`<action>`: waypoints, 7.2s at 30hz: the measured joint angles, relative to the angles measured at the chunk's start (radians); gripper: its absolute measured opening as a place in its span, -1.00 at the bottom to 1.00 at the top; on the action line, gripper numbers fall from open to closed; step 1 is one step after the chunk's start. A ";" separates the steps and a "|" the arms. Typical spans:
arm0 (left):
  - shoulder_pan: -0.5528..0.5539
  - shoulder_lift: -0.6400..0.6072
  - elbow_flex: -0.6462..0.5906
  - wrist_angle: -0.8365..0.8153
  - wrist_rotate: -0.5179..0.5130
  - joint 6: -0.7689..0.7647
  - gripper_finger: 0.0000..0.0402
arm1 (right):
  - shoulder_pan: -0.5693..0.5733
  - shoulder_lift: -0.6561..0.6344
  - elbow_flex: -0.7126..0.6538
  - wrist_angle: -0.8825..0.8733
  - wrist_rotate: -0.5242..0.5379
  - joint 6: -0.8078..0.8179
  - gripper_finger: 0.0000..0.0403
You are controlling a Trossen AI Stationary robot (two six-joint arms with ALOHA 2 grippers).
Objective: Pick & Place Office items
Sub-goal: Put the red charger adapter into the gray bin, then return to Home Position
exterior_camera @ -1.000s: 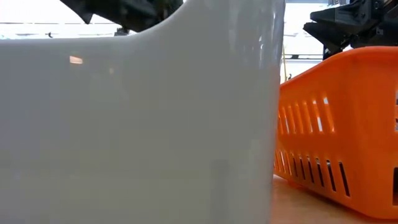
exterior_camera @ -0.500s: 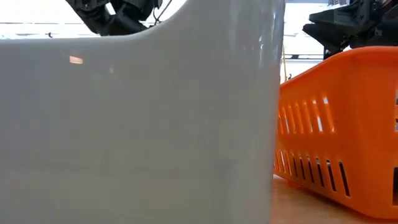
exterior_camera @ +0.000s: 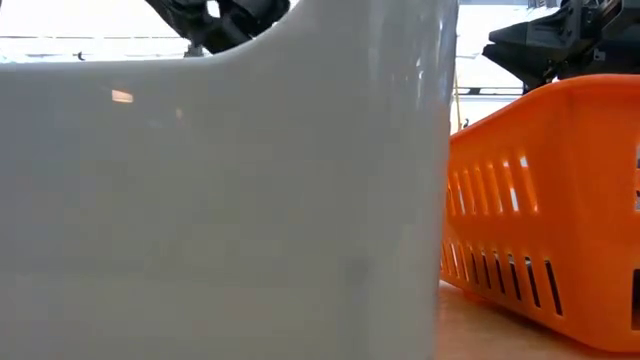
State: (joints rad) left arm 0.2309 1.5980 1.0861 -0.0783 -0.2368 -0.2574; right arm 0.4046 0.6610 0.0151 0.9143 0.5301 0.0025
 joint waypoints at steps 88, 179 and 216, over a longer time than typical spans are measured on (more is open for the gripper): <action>0.068 0.291 0.217 -0.140 0.161 0.120 0.04 | 0.000 0.001 0.000 -0.014 -0.006 0.004 -0.45; -0.830 0.000 -0.181 -0.059 0.107 -0.205 0.07 | 0.001 0.001 0.000 -0.011 -0.006 0.016 -0.45; -0.649 -0.322 -0.165 -0.203 0.440 -0.093 0.21 | 0.001 0.003 0.000 -0.007 -0.006 0.016 -0.45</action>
State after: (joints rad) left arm -0.4179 1.2757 0.9207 -0.2809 0.2030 -0.3508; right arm 0.4053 0.6640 0.0151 0.9073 0.5236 0.0181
